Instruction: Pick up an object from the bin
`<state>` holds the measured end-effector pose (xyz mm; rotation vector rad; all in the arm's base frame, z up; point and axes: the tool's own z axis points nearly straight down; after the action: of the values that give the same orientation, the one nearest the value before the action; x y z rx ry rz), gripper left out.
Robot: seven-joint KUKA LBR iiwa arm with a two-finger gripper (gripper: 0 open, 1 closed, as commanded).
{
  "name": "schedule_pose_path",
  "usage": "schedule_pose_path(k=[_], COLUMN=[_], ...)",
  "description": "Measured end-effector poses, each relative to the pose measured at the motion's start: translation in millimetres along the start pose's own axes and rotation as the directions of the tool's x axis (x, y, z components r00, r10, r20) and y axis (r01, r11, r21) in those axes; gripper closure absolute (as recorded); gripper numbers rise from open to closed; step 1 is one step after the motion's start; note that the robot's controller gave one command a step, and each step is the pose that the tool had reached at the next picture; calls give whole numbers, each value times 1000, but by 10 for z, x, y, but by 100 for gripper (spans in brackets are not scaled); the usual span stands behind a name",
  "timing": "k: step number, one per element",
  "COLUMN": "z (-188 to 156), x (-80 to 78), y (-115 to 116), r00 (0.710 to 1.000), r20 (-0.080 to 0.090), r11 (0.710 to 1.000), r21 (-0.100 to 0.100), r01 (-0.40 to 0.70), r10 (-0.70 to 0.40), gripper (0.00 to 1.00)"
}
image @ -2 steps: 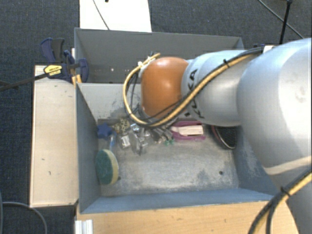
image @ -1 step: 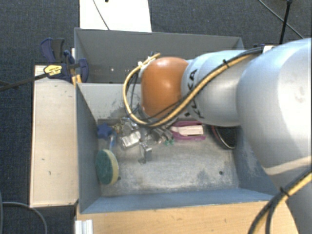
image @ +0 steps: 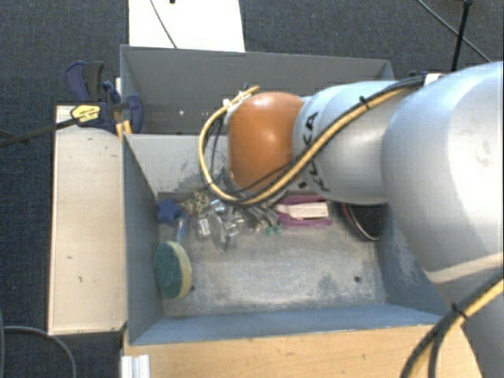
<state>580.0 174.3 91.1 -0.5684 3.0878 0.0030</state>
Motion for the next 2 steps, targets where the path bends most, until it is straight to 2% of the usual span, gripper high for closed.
schedule_pose_path(k=[1, 2], z=[2, 0], x=[0, -1], y=[-1, -1], r00=[1000, 1000], r20=[0, 0], r11=[1000, 1000], r21=[0, 0], r01=[-2, -4], r10=[2, 4], gripper=[0, 100])
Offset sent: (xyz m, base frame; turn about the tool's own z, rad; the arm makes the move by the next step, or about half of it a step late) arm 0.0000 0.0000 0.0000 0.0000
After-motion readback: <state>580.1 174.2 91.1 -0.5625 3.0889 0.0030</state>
